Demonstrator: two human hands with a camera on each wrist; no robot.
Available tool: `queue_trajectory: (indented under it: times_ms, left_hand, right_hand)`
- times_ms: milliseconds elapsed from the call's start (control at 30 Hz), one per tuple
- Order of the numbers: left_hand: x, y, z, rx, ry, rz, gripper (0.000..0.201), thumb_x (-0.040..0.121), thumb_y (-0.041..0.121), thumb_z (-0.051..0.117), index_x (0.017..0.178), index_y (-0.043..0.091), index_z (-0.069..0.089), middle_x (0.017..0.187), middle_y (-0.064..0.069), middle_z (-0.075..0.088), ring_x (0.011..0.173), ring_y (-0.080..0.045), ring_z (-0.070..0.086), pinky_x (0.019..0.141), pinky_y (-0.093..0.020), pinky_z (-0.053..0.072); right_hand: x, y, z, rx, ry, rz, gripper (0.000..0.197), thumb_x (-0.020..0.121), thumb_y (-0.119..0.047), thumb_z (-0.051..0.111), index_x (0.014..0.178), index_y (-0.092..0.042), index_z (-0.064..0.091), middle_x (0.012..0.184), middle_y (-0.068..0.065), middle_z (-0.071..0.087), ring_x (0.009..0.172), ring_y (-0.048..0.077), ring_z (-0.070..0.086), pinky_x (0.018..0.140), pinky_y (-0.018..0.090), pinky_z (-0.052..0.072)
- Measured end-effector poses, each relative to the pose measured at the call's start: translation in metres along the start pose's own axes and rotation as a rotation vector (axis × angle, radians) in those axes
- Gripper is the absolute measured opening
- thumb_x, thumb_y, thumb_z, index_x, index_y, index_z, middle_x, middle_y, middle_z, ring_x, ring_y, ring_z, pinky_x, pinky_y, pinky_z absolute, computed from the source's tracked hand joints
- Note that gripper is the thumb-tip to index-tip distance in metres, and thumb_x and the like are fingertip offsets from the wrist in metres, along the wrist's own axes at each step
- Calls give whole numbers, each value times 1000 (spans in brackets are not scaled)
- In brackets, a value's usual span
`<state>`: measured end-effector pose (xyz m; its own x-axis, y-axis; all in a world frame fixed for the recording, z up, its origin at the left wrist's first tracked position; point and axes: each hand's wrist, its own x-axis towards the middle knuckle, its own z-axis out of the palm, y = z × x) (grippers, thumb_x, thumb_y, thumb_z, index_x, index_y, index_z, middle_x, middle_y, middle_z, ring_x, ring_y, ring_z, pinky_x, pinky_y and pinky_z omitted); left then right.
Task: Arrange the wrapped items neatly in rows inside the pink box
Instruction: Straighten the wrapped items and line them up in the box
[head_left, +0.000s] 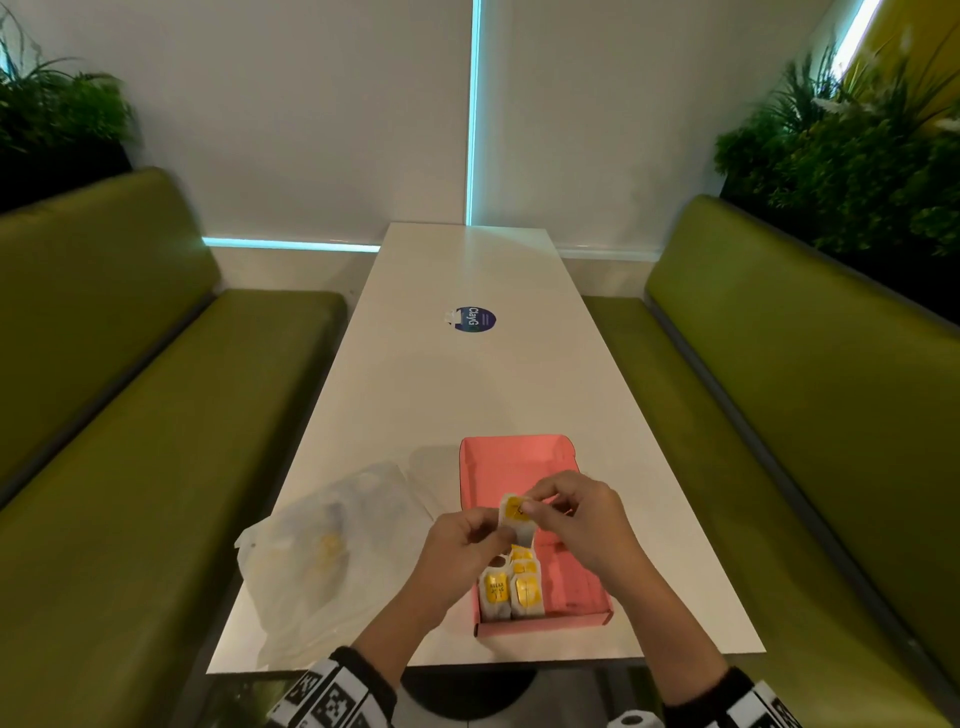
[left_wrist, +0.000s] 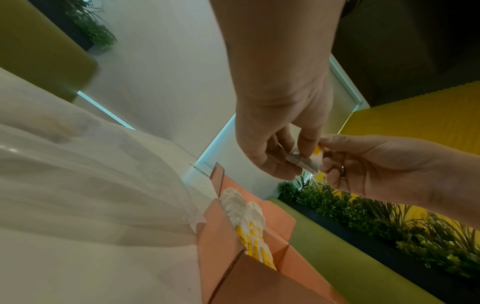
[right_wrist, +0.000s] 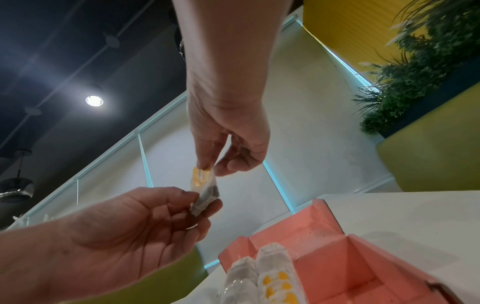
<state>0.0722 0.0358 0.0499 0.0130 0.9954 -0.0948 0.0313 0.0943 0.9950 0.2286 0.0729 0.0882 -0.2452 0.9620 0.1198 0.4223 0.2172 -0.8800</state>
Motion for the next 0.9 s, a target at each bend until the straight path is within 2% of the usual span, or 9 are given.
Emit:
queue_trajectory:
  times_ms: [100, 167, 267, 367, 467, 633, 767, 833, 900]
  left_hand:
    - [1, -2, -1, 1, -3, 5, 14, 89, 9, 62, 90, 18, 73, 84, -7, 72, 73, -10, 65, 68, -19, 52]
    - [1, -2, -2, -3, -11, 11, 14, 89, 9, 61, 92, 17, 72, 85, -9, 72, 73, -11, 65, 69, -20, 52]
    - [1, -3, -3, 22, -41, 21, 13, 88, 11, 63, 95, 18, 72, 86, -7, 73, 75, -12, 66, 71, -21, 53]
    - [1, -6, -4, 84, -71, 36, 19, 82, 11, 70, 98, 22, 71, 88, -1, 73, 76, -8, 65, 72, -19, 52]
    - [0, -6, -5, 120, -70, 41, 27, 78, 12, 74, 99, 27, 68, 87, 7, 73, 75, -3, 65, 73, -18, 52]
    - [2, -7, -4, 37, -2, 38, 29, 84, 20, 68, 112, 22, 65, 90, -1, 72, 76, -12, 65, 71, -23, 55]
    - [3, -5, -1, 60, 10, 66, 34, 86, 21, 66, 118, 30, 58, 89, 3, 69, 74, -11, 64, 70, -24, 56]
    - [3, -5, -1, 80, 12, 86, 33, 85, 21, 67, 115, 32, 59, 89, 7, 68, 72, -9, 64, 69, -24, 56]
    - [4, -5, -1, 97, 7, 100, 21, 84, 20, 69, 102, 30, 66, 87, 9, 69, 70, -7, 62, 69, -22, 54]
  right_hand:
    - [0, -1, -1, 75, 18, 73, 15, 80, -14, 72, 72, -25, 66, 72, -7, 64, 63, 10, 56, 62, 21, 45]
    - [0, -2, -3, 108, -16, 87, 10, 79, -15, 73, 76, -22, 68, 73, -8, 65, 63, 8, 56, 63, 24, 46]
    - [-1, -1, -4, 71, -93, 98, 12, 76, -13, 76, 81, -21, 69, 79, -10, 65, 66, 5, 55, 65, 23, 47]
    - [1, 0, -3, 123, -1, 129, 7, 79, -10, 73, 76, -15, 68, 66, -8, 61, 61, 9, 53, 61, 24, 44]
    - [3, -2, -5, 239, 65, 175, 7, 83, -7, 68, 77, -9, 65, 61, -3, 60, 55, 10, 55, 58, 27, 46]
    - [-1, -4, -6, 302, -2, 215, 5, 85, -7, 65, 81, -7, 63, 56, -3, 63, 53, 10, 60, 56, 27, 48]
    - [-2, -6, -5, 340, -37, 231, 4, 85, -5, 65, 83, -7, 63, 57, -1, 65, 52, 13, 60, 52, 24, 46]
    - [-2, -7, -4, 345, -48, 235, 5, 85, -5, 65, 81, -7, 63, 58, -1, 65, 52, 14, 59, 51, 23, 46]
    - [-2, -7, -4, 356, -43, 235, 6, 84, -4, 66, 80, -8, 63, 59, 1, 65, 52, 14, 59, 54, 26, 48]
